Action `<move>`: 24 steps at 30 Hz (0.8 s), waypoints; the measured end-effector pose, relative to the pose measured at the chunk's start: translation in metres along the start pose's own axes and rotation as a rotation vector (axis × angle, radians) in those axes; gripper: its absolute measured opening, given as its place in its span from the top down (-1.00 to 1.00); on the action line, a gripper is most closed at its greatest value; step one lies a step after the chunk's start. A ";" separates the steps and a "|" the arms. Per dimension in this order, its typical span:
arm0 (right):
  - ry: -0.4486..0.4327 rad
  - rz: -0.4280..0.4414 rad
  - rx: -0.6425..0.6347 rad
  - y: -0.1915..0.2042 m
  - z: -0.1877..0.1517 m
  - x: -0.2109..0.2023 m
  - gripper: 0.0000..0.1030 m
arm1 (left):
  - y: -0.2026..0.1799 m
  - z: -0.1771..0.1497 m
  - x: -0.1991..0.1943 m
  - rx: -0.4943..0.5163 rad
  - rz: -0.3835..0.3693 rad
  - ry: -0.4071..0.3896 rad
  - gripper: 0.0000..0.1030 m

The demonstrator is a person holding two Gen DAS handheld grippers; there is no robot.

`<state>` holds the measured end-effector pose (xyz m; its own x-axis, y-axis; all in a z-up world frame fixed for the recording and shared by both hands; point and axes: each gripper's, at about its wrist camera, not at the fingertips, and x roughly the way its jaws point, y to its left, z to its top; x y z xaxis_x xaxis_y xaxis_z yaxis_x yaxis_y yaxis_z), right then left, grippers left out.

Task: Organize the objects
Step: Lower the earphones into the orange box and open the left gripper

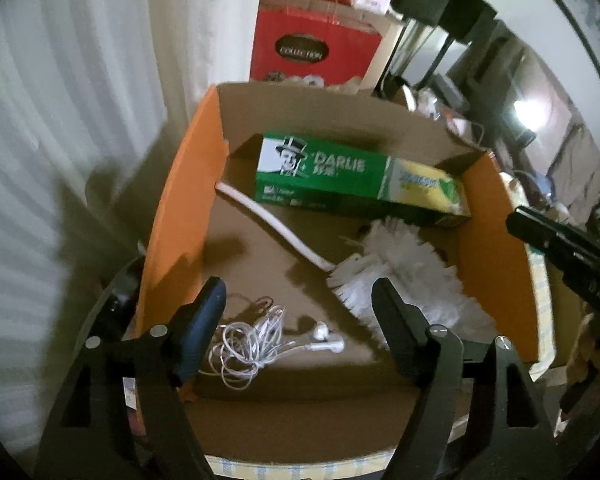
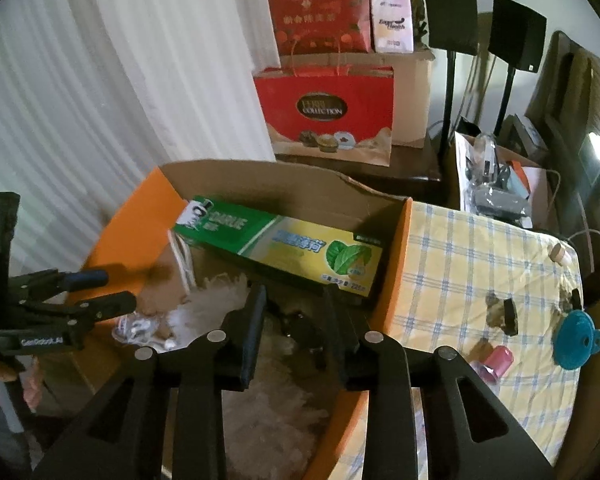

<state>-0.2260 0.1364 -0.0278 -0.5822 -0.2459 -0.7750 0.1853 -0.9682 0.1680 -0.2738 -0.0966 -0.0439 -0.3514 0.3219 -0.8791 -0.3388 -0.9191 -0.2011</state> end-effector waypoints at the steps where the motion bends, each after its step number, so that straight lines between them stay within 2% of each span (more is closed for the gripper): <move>1: -0.010 0.005 0.001 0.000 -0.001 -0.006 0.40 | 0.000 0.001 -0.002 -0.004 0.003 -0.006 -0.46; 2: -0.019 0.007 0.000 0.001 -0.002 -0.011 0.39 | 0.000 0.000 -0.006 -0.010 0.008 -0.016 -0.49; 6: -0.052 0.012 0.000 0.001 -0.010 -0.034 0.13 | 0.001 -0.004 -0.016 -0.024 0.000 -0.037 -0.53; 8: -0.064 0.004 -0.004 0.001 -0.014 -0.045 0.04 | -0.002 -0.008 -0.022 -0.023 -0.001 -0.052 -0.62; 13: -0.089 -0.040 -0.021 -0.003 -0.022 -0.065 -0.33 | -0.015 -0.014 -0.033 -0.002 0.009 -0.081 -0.68; 17: -0.097 -0.062 -0.010 -0.009 -0.030 -0.076 -0.42 | -0.028 -0.019 -0.042 0.018 0.005 -0.104 -0.85; 21: -0.088 -0.075 0.010 -0.015 -0.037 -0.084 -0.43 | -0.039 -0.022 -0.051 0.041 0.021 -0.131 -0.86; 24: -0.092 -0.090 0.021 -0.021 -0.042 -0.090 -0.58 | -0.046 -0.024 -0.058 0.052 0.021 -0.155 -0.87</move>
<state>-0.1446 0.1804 0.0126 -0.6659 -0.1606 -0.7285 0.1134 -0.9870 0.1139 -0.2173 -0.0787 0.0056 -0.4878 0.3372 -0.8052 -0.3731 -0.9144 -0.1569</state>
